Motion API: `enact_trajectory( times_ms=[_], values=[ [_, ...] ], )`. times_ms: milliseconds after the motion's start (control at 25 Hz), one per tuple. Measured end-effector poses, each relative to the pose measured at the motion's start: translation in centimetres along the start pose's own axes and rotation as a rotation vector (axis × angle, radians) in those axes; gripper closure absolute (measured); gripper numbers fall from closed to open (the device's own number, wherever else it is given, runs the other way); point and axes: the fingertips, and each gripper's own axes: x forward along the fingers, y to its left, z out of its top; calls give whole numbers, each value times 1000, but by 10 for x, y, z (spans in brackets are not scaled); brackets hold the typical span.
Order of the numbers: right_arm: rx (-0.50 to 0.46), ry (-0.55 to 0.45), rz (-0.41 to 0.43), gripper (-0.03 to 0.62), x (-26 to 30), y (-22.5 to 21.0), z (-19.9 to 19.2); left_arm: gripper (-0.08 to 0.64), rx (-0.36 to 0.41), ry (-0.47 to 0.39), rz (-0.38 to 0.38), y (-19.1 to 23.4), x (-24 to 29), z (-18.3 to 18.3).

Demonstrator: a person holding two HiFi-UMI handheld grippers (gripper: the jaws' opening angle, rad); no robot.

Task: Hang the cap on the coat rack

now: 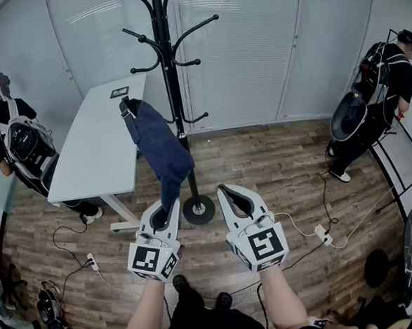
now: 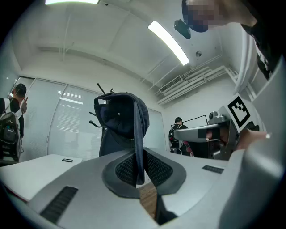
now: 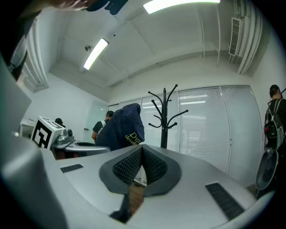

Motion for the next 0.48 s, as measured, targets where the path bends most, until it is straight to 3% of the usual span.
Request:
enact_trajectory(
  times_ms=[480],
  values=[
    [-24,-10,-5,563,-13,-3,8,530,42,-44,-33,-17,5,22]
  ],
)
